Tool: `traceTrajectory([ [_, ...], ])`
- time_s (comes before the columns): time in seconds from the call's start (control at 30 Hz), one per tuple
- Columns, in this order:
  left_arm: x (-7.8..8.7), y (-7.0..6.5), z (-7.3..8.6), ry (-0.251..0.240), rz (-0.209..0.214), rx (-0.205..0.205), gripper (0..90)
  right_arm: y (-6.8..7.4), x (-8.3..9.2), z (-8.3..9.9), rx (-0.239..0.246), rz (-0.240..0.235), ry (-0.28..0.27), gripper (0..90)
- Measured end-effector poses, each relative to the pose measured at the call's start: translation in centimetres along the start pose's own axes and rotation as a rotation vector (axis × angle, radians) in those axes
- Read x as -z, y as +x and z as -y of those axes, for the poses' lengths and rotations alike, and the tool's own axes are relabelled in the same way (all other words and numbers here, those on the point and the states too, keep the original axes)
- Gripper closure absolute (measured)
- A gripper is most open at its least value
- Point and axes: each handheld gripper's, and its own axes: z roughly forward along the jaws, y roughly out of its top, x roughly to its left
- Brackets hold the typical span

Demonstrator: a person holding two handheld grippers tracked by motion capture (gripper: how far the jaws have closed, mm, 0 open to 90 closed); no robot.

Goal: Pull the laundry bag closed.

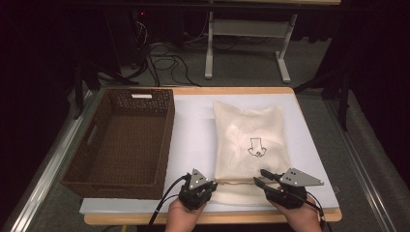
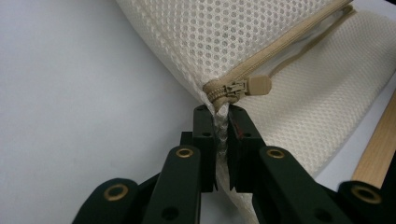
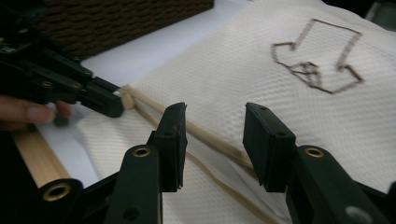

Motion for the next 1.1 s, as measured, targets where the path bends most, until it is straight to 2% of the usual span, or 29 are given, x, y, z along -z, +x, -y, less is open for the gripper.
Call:
traceTrajectory([
  [0.17, 0.3, -0.1, -0.3, -0.031, -0.004, -0.020, 83.3, 1.5, -1.0, -0.8, 0.018, -0.049, -0.011, 60.6],
  [0.23, 0.5, -0.2, -0.5, -0.047, -0.012, -0.034, 83.3, 2.0, -1.5, -0.9, 0.027, -0.060, -0.007, 60.7],
  [0.33, 0.6, -0.1, -0.6, -0.055, -0.011, -0.033, 83.3, 2.5, -2.4, -1.1, 0.030, -0.073, 0.009, 60.8],
  [0.8, 0.7, -0.5, -0.7, -0.067, -0.020, -0.048, 83.3, 4.1, -5.2, -1.6, 0.022, -0.136, 0.034, 62.8],
  [1.1, 0.6, -0.6, -0.8, -0.072, -0.019, -0.056, 83.3, 4.2, -6.4, -1.7, 0.014, -0.163, 0.046, 66.2],
])
